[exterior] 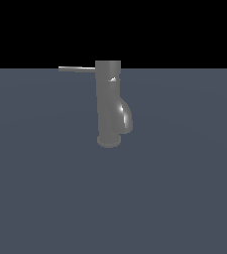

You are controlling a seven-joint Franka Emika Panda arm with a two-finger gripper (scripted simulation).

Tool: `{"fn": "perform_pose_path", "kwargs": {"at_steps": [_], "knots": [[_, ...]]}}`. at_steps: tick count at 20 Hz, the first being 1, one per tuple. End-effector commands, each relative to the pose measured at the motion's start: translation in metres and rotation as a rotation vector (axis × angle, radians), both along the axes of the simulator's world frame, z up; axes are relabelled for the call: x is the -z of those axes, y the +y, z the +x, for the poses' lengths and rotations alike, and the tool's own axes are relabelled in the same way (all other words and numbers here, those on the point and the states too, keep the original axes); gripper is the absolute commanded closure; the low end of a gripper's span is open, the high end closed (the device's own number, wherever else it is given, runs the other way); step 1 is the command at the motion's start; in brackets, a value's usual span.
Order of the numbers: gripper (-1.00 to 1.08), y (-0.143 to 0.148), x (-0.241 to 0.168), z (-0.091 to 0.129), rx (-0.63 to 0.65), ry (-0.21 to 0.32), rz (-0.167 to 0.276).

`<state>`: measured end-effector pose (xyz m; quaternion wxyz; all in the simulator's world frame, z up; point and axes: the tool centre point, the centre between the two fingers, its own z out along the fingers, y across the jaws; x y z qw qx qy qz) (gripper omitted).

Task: Turn on the faucet by rotating a designated handle.

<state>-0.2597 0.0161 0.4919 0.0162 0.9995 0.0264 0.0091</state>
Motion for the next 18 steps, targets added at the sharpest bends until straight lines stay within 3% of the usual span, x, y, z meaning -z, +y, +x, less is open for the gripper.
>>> {"fn": "perform_pose_path", "kwargs": {"at_steps": [1, 10, 18], "knots": [[1.08, 0.000, 0.000, 0.000, 0.000, 0.000, 0.000], [1.08, 0.012, -0.014, -0.001, -0.031, -0.022, -0.034], [1.08, 0.013, -0.013, 0.003, -0.012, -0.022, -0.034]]}}
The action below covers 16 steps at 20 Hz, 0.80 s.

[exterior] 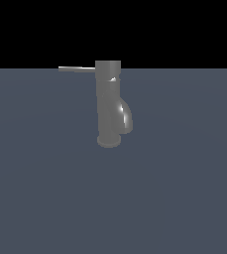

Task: Turn on the faucet by rotating a designated handle.

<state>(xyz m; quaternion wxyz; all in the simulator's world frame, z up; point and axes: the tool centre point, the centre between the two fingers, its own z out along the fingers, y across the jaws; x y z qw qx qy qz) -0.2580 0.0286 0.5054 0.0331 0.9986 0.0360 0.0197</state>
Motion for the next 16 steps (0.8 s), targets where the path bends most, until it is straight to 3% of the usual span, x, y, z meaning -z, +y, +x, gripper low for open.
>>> {"fn": "perform_pose_path", "kwargs": {"at_steps": [1, 8, 16], "knots": [[1.08, 0.001, 0.000, 0.003, 0.014, -0.001, -0.001], [1.08, 0.005, 0.002, 0.023, 0.095, -0.005, -0.004], [1.08, 0.015, 0.009, 0.063, 0.254, -0.014, -0.007]]}}
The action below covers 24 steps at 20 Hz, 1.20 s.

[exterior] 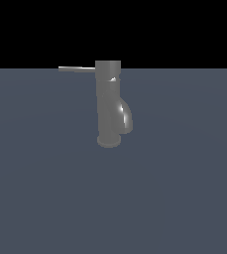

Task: Turn on the faucet by rotating a designated handle.

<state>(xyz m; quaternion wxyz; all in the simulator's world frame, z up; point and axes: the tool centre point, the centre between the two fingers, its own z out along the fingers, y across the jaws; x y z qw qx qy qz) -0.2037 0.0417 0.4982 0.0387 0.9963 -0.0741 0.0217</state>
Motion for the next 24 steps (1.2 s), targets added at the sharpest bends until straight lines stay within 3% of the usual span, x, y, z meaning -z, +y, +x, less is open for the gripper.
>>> {"fn": "perform_pose_path", "kwargs": {"at_steps": [1, 24], "knots": [[1.08, 0.004, 0.003, 0.014, 0.056, -0.003, 0.000], [1.08, 0.044, 0.063, 0.140, 0.562, -0.033, 0.019]]}}
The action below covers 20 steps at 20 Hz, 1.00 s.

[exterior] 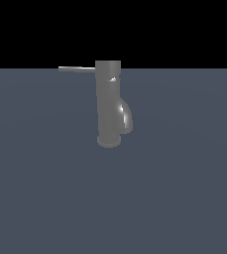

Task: Turn on the faucet by rotating a designated handle.

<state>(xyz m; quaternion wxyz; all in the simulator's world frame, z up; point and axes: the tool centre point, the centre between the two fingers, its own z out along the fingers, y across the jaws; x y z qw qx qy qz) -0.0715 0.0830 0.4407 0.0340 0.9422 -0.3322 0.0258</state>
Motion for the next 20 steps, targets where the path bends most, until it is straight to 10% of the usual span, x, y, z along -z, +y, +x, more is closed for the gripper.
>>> {"fn": "perform_pose_path", "kwargs": {"at_steps": [1, 20], "knots": [[1.08, 0.005, 0.009, 0.013, 0.056, -0.003, 0.005], [1.08, 0.045, 0.097, 0.101, 0.481, -0.013, 0.054]]}}
